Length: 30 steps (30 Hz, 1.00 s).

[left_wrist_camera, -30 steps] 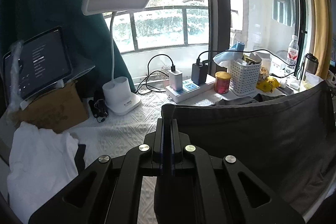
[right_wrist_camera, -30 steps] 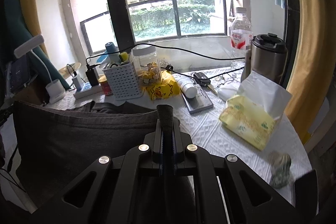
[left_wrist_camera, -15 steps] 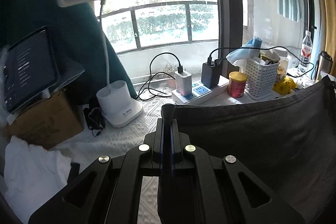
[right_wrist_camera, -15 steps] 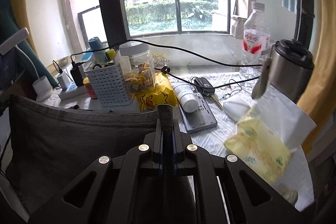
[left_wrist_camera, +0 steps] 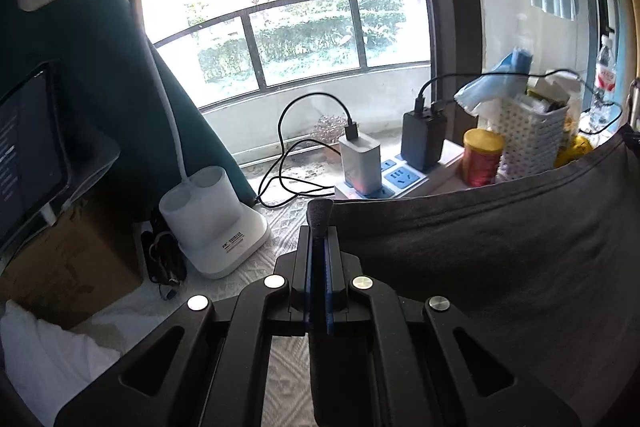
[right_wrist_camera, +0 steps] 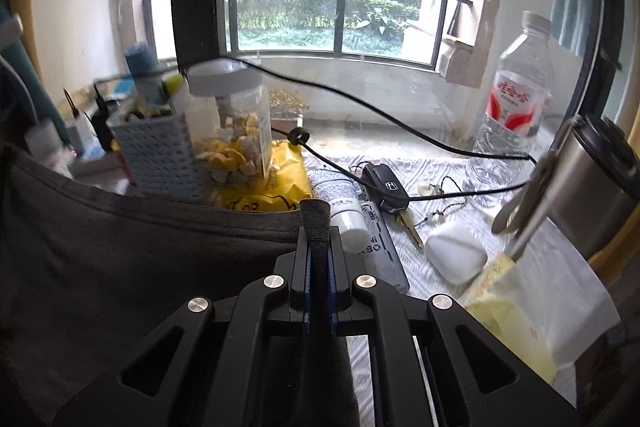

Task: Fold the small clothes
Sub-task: 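Lift the hem with both tools and carry it over toward the collar, then lay the hem down near the collar and open both tools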

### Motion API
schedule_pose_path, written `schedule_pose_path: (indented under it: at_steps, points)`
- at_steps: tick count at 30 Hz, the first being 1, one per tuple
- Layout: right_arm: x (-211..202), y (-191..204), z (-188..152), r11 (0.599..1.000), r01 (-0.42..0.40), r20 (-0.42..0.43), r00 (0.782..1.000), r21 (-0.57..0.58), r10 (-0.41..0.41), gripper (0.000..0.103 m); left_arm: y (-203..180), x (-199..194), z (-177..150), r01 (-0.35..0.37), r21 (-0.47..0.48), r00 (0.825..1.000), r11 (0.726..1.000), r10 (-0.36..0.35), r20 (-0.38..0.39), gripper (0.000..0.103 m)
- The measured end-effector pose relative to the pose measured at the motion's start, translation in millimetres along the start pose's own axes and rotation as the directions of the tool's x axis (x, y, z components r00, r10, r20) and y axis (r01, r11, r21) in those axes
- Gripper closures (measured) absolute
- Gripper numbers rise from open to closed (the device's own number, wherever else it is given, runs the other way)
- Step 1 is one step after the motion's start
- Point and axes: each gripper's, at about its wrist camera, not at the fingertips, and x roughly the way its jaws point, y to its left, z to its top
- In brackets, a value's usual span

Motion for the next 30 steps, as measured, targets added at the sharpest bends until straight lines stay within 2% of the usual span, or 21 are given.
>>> schedule_pose_path:
  at_steps: [5, 10, 11, 12, 14, 18, 22, 26, 30]
  points:
    - [23, 24, -10, 0.994, 0.076, -0.048, 0.996, -0.073, -0.08, 0.095, -11, 23, -11, -0.027, 0.045, 0.998, 0.999, 0.029, -0.051, 0.1]
    - [25, 42, -20, 0.996, -0.008, -0.099, 0.995, -0.093, -0.002, 0.095, -13, 37, -23, -0.022, 0.026, 0.994, 0.999, 0.024, -0.111, 0.099]
    - [25, 44, -23, 0.995, -0.042, -0.112, 0.993, -0.092, 0.032, 0.089, -13, 38, -24, -0.023, 0.021, 0.993, 1.0, 0.026, -0.116, 0.099]
    - [24, 46, -26, 0.993, -0.08, -0.123, 0.99, -0.084, 0.07, 0.073, -12, 39, -25, -0.024, 0.012, 0.992, 1.0, 0.025, -0.122, 0.099]
    - [18, 50, -31, 0.985, -0.16, -0.137, 0.979, -0.064, 0.151, 0.055, -11, 40, -25, -0.019, -0.003, 0.991, 1.0, 0.019, -0.131, 0.099]
    - [4, 49, -36, 0.976, -0.219, -0.146, 0.966, -0.02, 0.213, 0.055, -10, 41, -27, -0.012, -0.021, 0.988, 1.0, 0.009, -0.153, 0.099]
    - [-11, 34, -36, 0.969, -0.245, -0.115, 0.962, 0.044, 0.248, 0.055, -12, 40, -31, 0.004, -0.026, 0.986, 1.0, -0.008, -0.166, 0.099]
    - [-18, 7, -28, 0.971, -0.215, -0.064, 0.973, 0.102, 0.222, 0.055, -9, 37, -35, -0.003, -0.027, 0.984, 1.0, -0.002, -0.178, 0.098]
    - [-6, -12, -21, 0.974, -0.192, -0.077, 0.976, 0.12, 0.202, 0.055, 1, 31, -37, -0.021, -0.05, 0.984, 0.999, 0.012, -0.175, 0.098]
